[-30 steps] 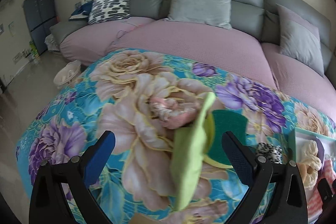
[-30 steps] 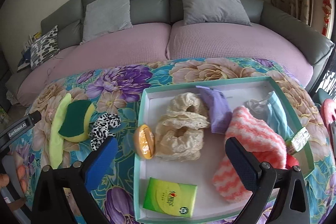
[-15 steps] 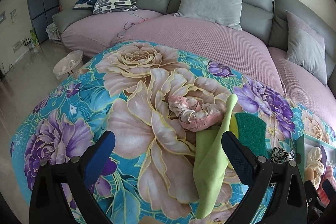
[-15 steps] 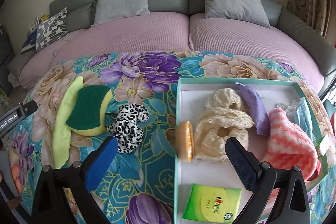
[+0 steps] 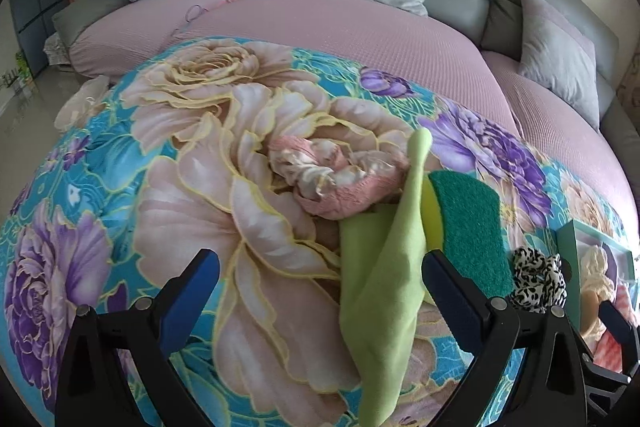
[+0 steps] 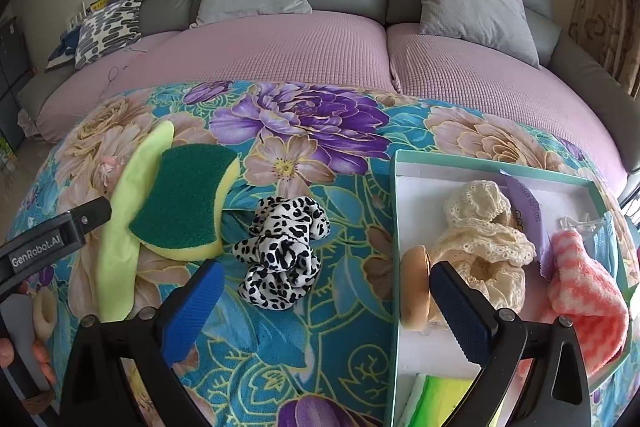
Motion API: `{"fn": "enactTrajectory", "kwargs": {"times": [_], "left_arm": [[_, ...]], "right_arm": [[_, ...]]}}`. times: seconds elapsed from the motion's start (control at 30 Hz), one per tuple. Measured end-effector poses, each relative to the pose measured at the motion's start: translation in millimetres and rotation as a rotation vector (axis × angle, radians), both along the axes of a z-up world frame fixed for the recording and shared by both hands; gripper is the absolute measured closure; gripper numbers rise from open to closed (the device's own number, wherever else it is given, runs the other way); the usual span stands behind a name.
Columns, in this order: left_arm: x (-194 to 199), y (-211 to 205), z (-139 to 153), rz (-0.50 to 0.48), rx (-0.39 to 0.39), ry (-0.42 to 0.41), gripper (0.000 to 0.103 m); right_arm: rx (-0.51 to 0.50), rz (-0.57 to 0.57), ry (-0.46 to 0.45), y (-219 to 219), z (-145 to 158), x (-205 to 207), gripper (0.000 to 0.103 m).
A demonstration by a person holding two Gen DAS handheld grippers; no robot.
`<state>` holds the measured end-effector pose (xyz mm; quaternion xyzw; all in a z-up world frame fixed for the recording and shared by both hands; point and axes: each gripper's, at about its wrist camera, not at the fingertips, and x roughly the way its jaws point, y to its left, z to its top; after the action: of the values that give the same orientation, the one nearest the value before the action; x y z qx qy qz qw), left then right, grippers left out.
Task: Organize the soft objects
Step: 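Lower the left tool onto the yellow-green cloth and close on it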
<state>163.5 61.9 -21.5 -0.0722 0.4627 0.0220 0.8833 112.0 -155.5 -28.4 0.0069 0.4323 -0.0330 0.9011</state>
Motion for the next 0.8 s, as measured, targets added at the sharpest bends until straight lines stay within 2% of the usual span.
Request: {"fn": "enactTrajectory", "kwargs": {"times": [0.27, 0.57, 0.67, 0.8], "left_arm": [[7.4, -4.2, -25.1, 0.01, 0.04, 0.075, 0.002], [8.7, -8.3, -35.3, 0.015, 0.077, 0.112, 0.002], [7.4, -12.0, -35.4, -0.002, 0.078, 0.108, 0.011], [4.6, -23.1, -33.9, -0.06, 0.084, 0.095, 0.035]], "right_arm": [[-0.025, 0.02, -0.009, 5.3, -1.3, 1.0, 0.0], [-0.021, 0.033, -0.011, 5.9, 0.5, 0.2, 0.0], [-0.023, 0.034, -0.009, 6.0, 0.3, 0.1, 0.0], [-0.025, 0.036, -0.008, 6.3, 0.2, 0.1, 0.0]]}}
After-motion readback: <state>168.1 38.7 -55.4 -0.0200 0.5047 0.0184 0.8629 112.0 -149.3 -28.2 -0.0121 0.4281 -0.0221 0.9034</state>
